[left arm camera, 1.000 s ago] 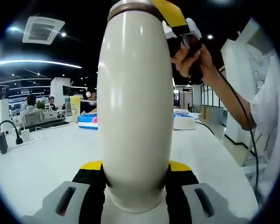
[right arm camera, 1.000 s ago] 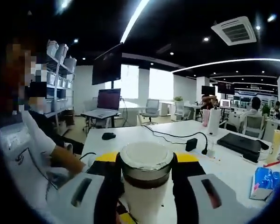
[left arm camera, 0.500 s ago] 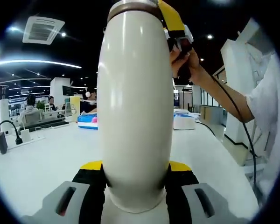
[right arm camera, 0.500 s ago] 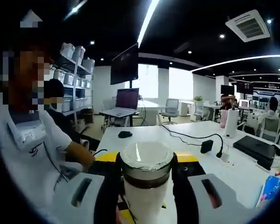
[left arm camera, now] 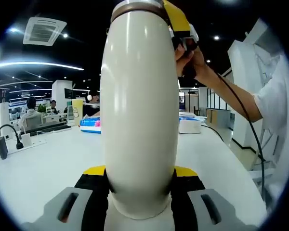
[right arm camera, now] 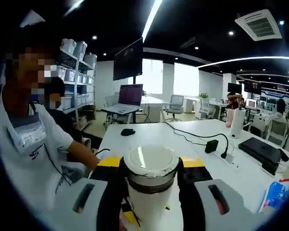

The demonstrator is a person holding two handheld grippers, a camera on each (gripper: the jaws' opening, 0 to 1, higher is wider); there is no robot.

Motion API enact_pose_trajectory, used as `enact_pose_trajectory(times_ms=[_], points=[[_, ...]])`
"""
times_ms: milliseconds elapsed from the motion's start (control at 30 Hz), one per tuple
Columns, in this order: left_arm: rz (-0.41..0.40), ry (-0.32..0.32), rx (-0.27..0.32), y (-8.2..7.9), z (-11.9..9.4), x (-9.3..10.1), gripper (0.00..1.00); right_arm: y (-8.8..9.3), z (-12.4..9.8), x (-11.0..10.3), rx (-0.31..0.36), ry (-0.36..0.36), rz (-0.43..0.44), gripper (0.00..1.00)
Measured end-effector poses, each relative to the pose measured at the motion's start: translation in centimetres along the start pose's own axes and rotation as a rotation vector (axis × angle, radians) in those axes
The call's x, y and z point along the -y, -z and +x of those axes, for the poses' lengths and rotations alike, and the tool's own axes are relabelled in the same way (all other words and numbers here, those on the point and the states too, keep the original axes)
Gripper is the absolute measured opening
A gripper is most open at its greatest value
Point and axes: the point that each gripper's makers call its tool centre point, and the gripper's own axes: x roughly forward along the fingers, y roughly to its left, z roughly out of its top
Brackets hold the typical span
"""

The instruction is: Grasp the water cup twist off the cup lid place the cup lid on the table

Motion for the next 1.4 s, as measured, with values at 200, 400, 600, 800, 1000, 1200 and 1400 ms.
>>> enact_pose_trajectory(times_ms=[200, 400, 600, 800, 1000, 1200, 1400], points=[[0.001, 0.001, -0.001, 0.0, 0.0, 0.1, 0.51, -1.9, -0.9, 0.5, -0.095, 0.126, 0.014, 0.57], [0.001, 0.001, -0.002, 0.0, 0.0, 0.1, 0.51, -0.9, -0.9, -0.7, -0.372, 0.158, 0.091, 0.66], [0.002, 0.001, -0.002, 0.0, 0.1, 0.1, 0.51, -0.4, -0.5, -0.4, -0.587, 0.237, 0.099, 0.69], [0.003, 0.001, -0.003, 0.0, 0.0, 0.2, 0.51, -0.3, 0.1, 0.5, -0.696, 0.328, 0.168, 0.71], [0.003, 0.001, -0.004, 0.0, 0.0, 0.2, 0.51, 0.1, 1.2, 0.0, -0.769, 0.366, 0.234, 0.71], [0.003, 0.001, -0.005, 0.0, 0.0, 0.2, 0.51, 0.5, 0.7, 1.1, -0.822, 0.434, 0.292, 0.68], [0.003, 0.003, -0.007, 0.0, -0.1, 0.2, 0.51, 1.0, -0.2, 1.2, -0.856, 0.460, 0.320, 0.64]])
